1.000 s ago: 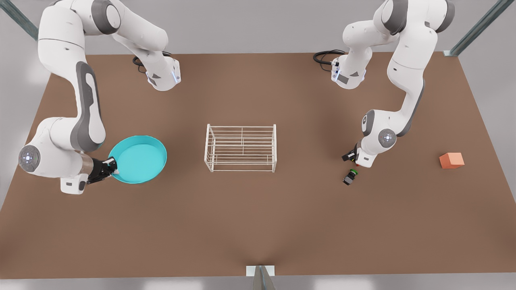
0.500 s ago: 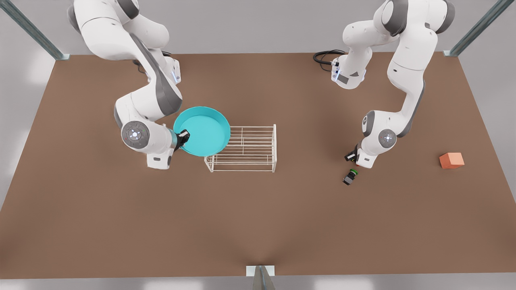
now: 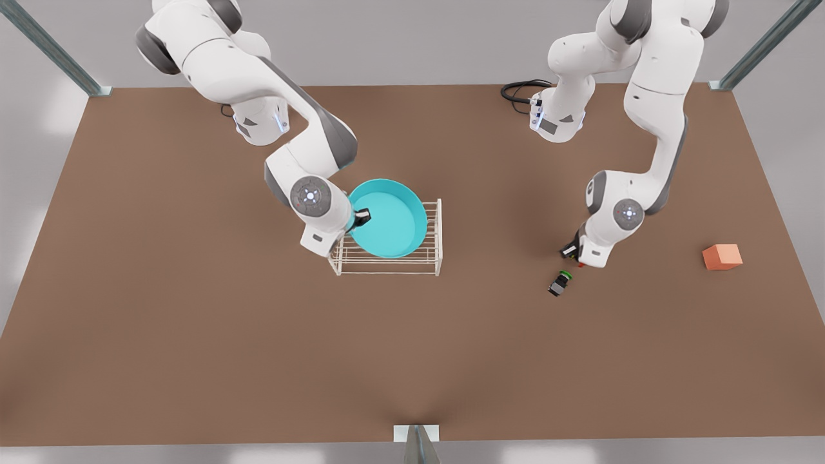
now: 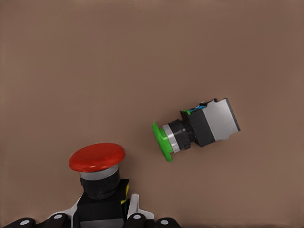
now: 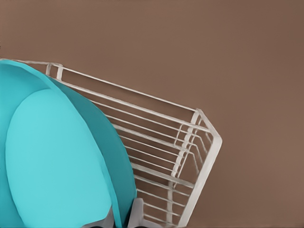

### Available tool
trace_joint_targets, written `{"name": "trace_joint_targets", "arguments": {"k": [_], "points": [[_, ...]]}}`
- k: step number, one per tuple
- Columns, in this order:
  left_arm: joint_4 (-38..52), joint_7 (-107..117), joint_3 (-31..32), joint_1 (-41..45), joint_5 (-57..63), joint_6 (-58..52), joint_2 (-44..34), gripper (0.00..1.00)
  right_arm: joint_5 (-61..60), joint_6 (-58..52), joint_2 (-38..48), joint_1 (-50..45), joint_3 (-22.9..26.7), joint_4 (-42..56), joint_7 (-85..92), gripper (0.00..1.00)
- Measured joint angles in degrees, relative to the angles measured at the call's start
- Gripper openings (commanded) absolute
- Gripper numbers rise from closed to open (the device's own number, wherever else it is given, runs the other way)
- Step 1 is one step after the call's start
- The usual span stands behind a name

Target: Place the plate on the shelf with right arm and place the red button switch in the plate with left arm

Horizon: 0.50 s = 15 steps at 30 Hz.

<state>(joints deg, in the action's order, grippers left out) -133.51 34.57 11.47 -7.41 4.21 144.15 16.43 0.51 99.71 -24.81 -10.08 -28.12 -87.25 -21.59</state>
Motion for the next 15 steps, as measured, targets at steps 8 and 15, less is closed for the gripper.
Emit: {"name": "trace_joint_targets", "arguments": {"k": [8, 15], "points": [[11.06, 3.70, 7.61, 0.41, -0.40, -14.26, -4.78, 0.43, -0.12, -1.99, 0.65, -0.21, -0.85, -0.47, -11.01, 1.00], [25.35, 9.93, 15.99, 2.72, -2.51, -28.50, -3.77, 0.43, 0.17, -7.10, 7.96, 4.28, -0.12, 3.30, -16.00, 1.00]]}}
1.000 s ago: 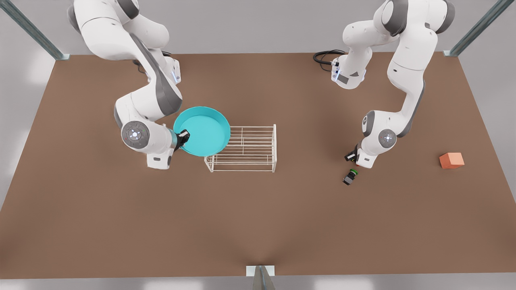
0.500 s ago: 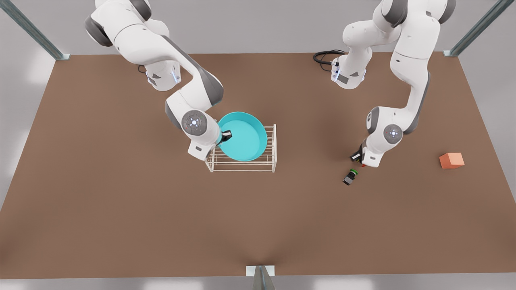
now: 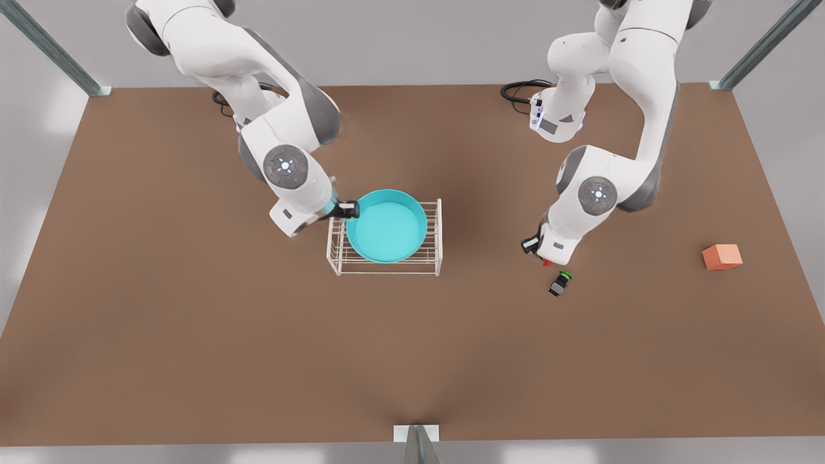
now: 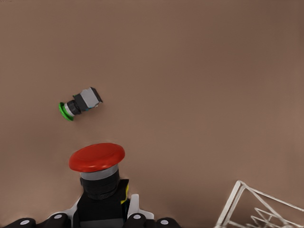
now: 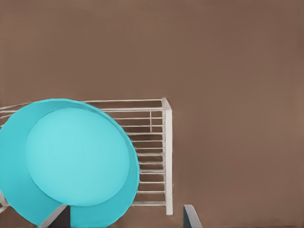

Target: Place the plate on the shelf with right arm and place the red button switch in the plate with left arm

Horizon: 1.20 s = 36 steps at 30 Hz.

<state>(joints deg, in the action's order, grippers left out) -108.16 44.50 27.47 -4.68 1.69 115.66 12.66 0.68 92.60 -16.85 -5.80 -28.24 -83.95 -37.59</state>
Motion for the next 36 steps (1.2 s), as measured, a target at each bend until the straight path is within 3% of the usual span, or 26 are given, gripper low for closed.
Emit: {"name": "trace_joint_targets", "arguments": {"k": [5, 7, 8, 9, 11, 13, 17, 26, 27, 28, 32, 36], "points": [[10.70, 6.63, 1.04, 7.35, -2.49, -4.88, 4.87, 0.43, 0.04, -8.18, 6.66, 18.86, -0.19, 3.62, 5.60, 1.00], [14.47, 9.86, 1.07, 10.74, -2.72, -5.94, 8.00, 0.43, 1.51, -9.69, 6.76, 21.36, -0.51, 3.48, 8.60, 1.00], [16.39, 11.52, 1.07, 12.32, -2.76, -6.34, 9.57, 0.43, 2.20, -10.02, 6.75, 20.82, -0.50, 3.32, 10.05, 1.00], [18.19, 13.18, 1.05, 13.76, -2.73, -6.68, 11.25, 0.43, 2.65, -9.96, 6.86, 17.32, 2.68, 2.81, 11.44, 1.00], [21.65, 16.53, 1.02, 16.59, -2.53, -7.21, 13.94, 0.43, 3.08, -9.61, 7.55, 4.80, 15.59, 2.01, 14.29, 1.00], [25.72, 20.01, 0.99, 19.89, -1.63, -7.47, 17.31, 0.43, 3.48, -9.43, 7.26, 1.30, 19.54, 1.94, 16.82, 1.00], [30.86, 26.85, 0.94, 24.59, 0.06, -7.71, 20.71, 0.43, 5.94, -8.26, 5.61, 2.91, 20.91, 3.43, 20.28, 1.00], [32.15, 39.95, 0.76, 32.47, 4.03, -5.04, 24.88, 0.43, 6.54, -7.95, 5.74, 3.88, 21.02, 5.80, 24.29, 1.00], [32.21, 41.19, 0.74, 32.79, 4.40, -4.66, 25.22, 0.62, 6.15, -7.85, 5.73, 3.90, 21.23, 6.01, 24.53, 1.00], [32.24, 42.40, 0.76, 33.02, 4.90, -4.24, 25.38, 1.00, 5.89, -7.78, 5.69, 4.03, 21.28, 6.30, 24.76, 1.00], [32.77, 46.12, 0.88, 32.72, 7.59, -5.34, 23.71, 1.00, 5.24, -7.62, 5.58, 4.07, 21.40, 6.70, 25.55, 1.00], [35.73, 41.21, 0.51, 13.08, 10.83, -15.63, 16.93, 1.00, 4.99, -7.53, 5.46, 4.03, 21.39, 6.75, 26.18, 1.00]]}}
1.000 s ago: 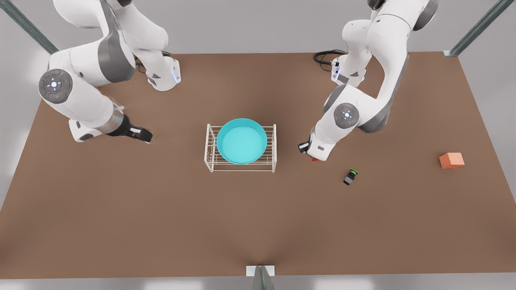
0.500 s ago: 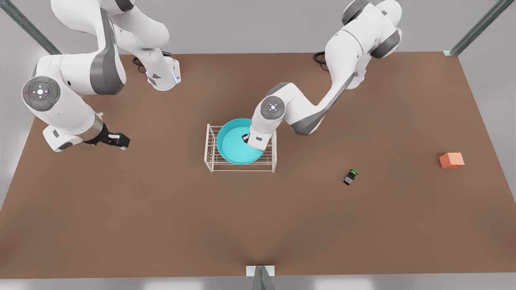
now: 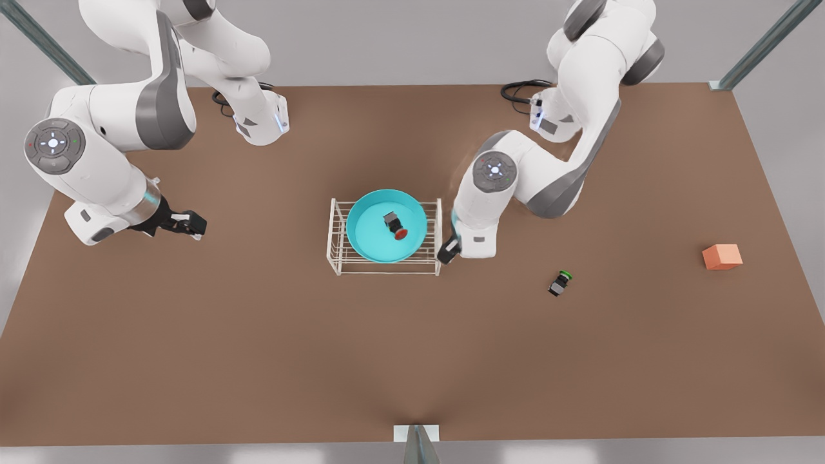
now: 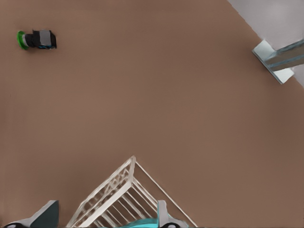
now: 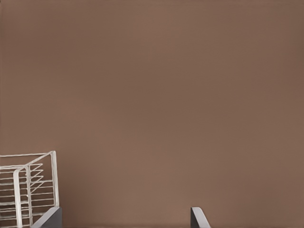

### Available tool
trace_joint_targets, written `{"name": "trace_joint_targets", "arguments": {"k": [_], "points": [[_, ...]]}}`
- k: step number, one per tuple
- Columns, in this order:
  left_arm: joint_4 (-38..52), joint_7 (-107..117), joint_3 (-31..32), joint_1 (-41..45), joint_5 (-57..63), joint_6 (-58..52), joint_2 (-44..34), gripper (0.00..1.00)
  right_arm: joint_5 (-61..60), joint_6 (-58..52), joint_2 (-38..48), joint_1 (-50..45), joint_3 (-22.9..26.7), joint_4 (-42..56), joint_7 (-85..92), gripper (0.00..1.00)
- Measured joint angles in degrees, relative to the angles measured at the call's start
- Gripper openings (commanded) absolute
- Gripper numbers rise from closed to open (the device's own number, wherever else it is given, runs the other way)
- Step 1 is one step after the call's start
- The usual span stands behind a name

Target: Place the plate on the shelf with right arm and place the red button switch in the plate with left arm

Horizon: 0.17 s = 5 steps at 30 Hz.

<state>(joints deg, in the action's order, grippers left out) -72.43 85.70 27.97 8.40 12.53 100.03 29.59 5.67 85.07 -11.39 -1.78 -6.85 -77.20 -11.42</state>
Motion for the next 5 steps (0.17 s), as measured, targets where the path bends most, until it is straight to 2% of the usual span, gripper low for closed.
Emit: {"name": "trace_joint_targets", "arguments": {"k": [3, 5], "points": [[0.72, -8.21, -0.31, -14.13, 1.62, -4.52, -0.69, 1.00, -0.09, 0.04, -0.01, 0.03, 0.12, 0.03, 0.39, 1.00], [0.77, -13.36, -0.43, -16.87, 2.19, -6.56, -0.82, 1.00, -0.13, 0.06, -0.01, 0.04, 0.14, 0.08, 0.61, 1.00]]}}
